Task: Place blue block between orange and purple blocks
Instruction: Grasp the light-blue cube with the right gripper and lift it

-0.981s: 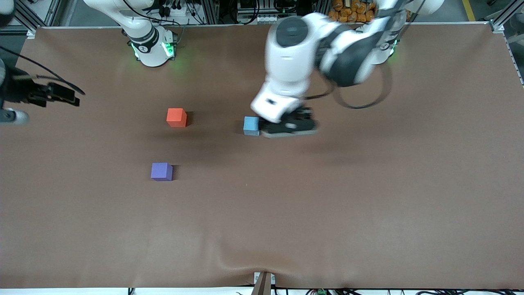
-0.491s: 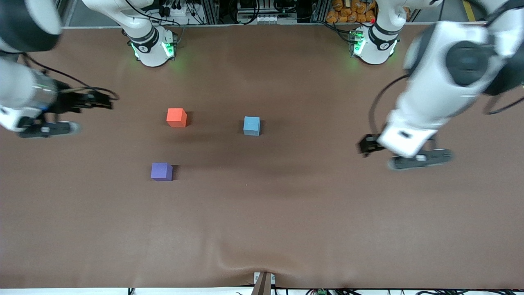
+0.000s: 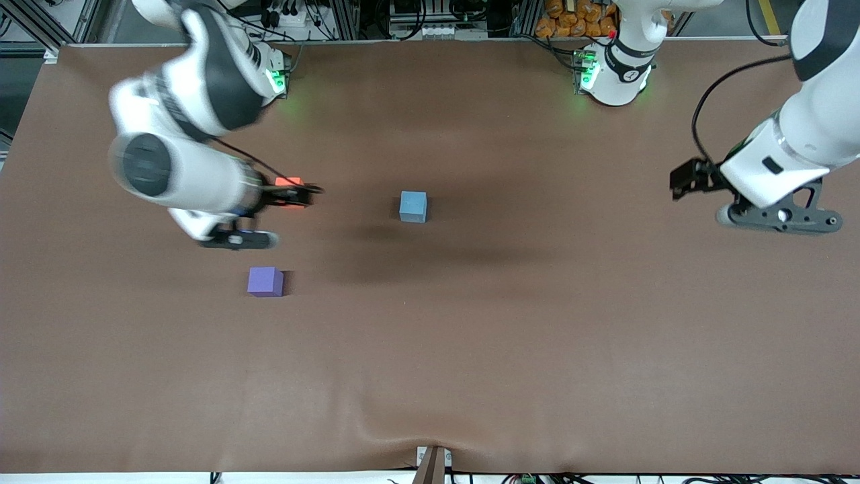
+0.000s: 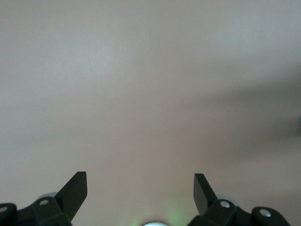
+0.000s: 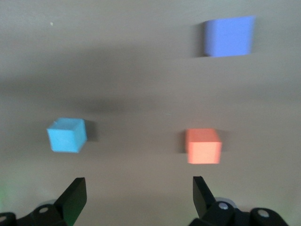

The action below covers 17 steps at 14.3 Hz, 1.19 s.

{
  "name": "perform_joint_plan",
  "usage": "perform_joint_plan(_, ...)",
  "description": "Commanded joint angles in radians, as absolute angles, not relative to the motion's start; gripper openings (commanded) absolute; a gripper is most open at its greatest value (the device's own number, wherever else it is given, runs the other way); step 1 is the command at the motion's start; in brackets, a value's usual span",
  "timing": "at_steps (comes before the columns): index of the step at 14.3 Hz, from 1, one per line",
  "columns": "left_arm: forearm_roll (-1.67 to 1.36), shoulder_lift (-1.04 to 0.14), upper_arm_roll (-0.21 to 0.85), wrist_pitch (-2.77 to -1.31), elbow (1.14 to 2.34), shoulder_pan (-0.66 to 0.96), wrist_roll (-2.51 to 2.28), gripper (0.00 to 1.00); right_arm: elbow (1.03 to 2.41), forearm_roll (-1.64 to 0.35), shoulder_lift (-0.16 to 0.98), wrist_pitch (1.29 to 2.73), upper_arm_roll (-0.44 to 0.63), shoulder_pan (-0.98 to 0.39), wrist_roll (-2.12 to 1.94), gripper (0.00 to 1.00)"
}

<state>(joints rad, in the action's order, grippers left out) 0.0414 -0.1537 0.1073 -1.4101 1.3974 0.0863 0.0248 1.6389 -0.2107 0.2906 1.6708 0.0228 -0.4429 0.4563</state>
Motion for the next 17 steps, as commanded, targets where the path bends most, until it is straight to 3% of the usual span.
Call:
perform_joint_plan(1, 0.044, -0.094, 0.118, -1.397, 1.453, 0.008, 0.104, 1.00, 1.698, -0.241, 0.314, 1.783, 0.034, -0.538, 0.579, 1.00)
perform_joint_plan(4, 0.095, -0.025, 0.094, -1.402, 1.509, 0.005, 0.138, 1.00, 1.804, -0.241, 0.350, 2.007, 0.034, -0.639, 0.644, 1.00)
perform_joint_plan(6, 0.083, 0.026, 0.055, -1.426, 1.554, 0.011, 0.185, 1.00, 1.805, -0.239, 0.400, 2.071, 0.035, -0.695, 0.647, 1.00)
perform_joint_plan(17, 0.020, 0.083, 0.026, -1.427, 1.566, 0.041, 0.160, 1.00, 1.813, -0.227, 0.534, 2.249, 0.037, -0.830, 0.681, 1.00)
